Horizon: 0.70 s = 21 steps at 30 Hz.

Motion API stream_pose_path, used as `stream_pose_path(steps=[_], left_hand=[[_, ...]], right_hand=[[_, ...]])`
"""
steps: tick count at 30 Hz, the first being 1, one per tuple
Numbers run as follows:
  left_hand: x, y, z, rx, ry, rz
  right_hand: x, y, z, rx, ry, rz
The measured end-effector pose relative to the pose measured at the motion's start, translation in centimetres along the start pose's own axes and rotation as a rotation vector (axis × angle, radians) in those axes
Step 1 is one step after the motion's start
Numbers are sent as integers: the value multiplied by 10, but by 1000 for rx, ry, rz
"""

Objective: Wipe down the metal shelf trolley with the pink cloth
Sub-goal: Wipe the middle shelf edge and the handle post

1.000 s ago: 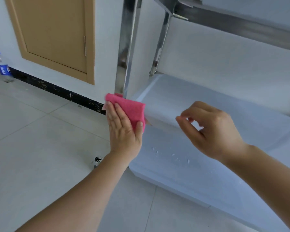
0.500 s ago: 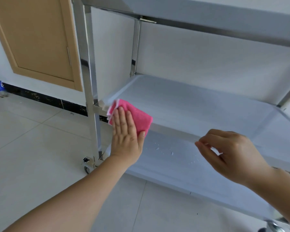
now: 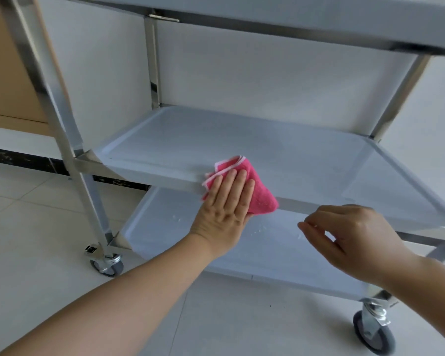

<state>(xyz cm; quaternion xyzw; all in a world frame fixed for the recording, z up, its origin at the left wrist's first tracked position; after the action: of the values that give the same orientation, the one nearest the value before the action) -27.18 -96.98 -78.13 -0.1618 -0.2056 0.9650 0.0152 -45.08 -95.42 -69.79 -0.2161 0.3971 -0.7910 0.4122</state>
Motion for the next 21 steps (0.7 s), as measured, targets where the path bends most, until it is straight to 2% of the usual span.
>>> stream_pose_path(steps=[13, 21], left_hand=[[90, 12, 36, 25, 60, -33], [145, 16, 58, -1, 99, -82]], right_hand=[[64, -43, -70, -36, 193, -67], [82, -54, -99, -80, 216, -103]])
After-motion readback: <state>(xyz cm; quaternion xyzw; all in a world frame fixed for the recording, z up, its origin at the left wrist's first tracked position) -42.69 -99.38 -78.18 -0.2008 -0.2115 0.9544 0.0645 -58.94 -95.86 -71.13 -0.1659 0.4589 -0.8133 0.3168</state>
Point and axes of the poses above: each hand's wrist, its own z-axis towards the middle knuckle, its own y-axis out of the palm, x = y × z, the point moved 6 cm from there along z, towards the middle knuckle, and after that the axes turned 4 degrees about x, right-handed, at the moved point
